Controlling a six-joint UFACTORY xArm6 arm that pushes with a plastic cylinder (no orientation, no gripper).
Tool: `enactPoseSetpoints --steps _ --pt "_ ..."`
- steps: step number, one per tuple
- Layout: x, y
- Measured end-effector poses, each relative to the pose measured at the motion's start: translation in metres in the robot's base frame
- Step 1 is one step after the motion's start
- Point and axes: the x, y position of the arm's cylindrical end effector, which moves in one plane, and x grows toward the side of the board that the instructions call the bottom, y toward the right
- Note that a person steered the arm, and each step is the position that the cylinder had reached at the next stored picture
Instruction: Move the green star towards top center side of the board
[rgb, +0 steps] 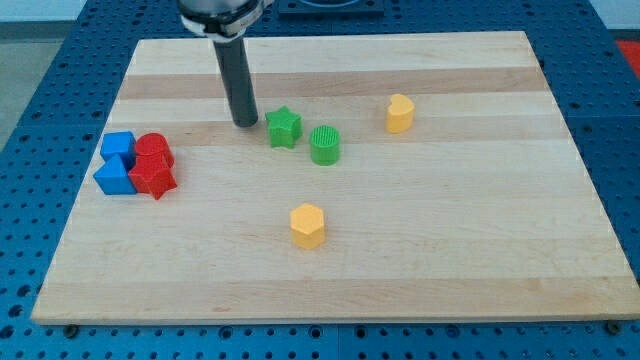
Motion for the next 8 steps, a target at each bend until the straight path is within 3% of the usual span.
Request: enactPoseSetpoints --steps 1,2,3,5,8 --pt "0.026 0.010" --pt "0.033 0.058" --pt "0.002 0.092" --pt "-0.075 0.093" --pt "-0.098 0.093"
